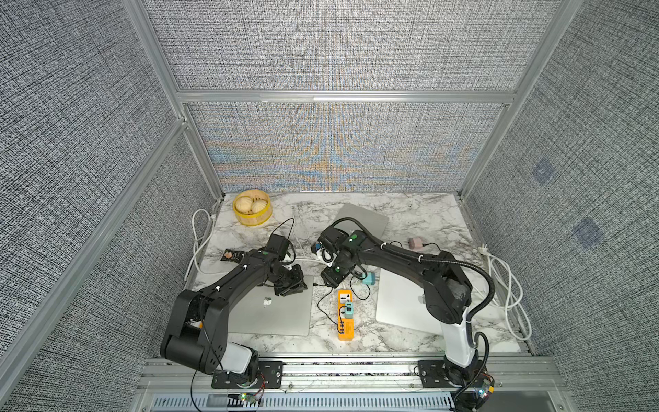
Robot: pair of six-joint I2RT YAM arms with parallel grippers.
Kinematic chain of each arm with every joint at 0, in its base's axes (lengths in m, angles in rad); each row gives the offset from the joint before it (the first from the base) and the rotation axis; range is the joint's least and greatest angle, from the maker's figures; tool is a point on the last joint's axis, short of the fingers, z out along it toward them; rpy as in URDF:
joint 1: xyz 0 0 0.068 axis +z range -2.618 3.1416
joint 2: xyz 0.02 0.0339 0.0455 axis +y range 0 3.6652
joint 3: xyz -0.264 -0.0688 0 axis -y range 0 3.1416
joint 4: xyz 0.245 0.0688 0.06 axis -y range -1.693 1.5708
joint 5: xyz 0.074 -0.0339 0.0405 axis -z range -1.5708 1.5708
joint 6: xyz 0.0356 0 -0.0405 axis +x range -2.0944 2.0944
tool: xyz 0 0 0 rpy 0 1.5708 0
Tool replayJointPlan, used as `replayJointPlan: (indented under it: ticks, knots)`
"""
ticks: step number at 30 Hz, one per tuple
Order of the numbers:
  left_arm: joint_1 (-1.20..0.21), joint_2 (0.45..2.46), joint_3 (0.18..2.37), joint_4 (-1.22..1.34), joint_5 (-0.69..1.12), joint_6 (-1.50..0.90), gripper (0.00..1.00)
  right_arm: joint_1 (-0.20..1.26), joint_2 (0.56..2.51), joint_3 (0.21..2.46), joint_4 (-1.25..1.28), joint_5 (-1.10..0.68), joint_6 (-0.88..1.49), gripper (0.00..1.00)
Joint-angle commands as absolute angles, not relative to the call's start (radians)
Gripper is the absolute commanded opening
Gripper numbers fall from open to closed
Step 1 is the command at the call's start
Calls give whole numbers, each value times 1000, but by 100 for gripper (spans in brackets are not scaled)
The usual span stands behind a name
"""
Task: Unplug the laptop charger
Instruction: Remove the charging cable from the laptop.
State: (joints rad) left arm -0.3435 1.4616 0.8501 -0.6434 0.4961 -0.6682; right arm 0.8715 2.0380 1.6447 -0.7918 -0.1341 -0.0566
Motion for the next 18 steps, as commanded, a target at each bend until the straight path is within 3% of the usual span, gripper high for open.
replayJointPlan:
  ticks: [1, 8, 18]
  knots:
    - [-341, 1468, 843, -585, 520, -702, 20, 873, 2038, 1628, -660, -223, -232, 62]
    - [-325, 1479, 788, -527, 530, -755, 19, 877, 2038, 1559, -536, -306, -422, 57]
    - [-275, 1479, 737, -476, 551, -779, 18, 878, 2113, 1587, -527, -267, -462, 50]
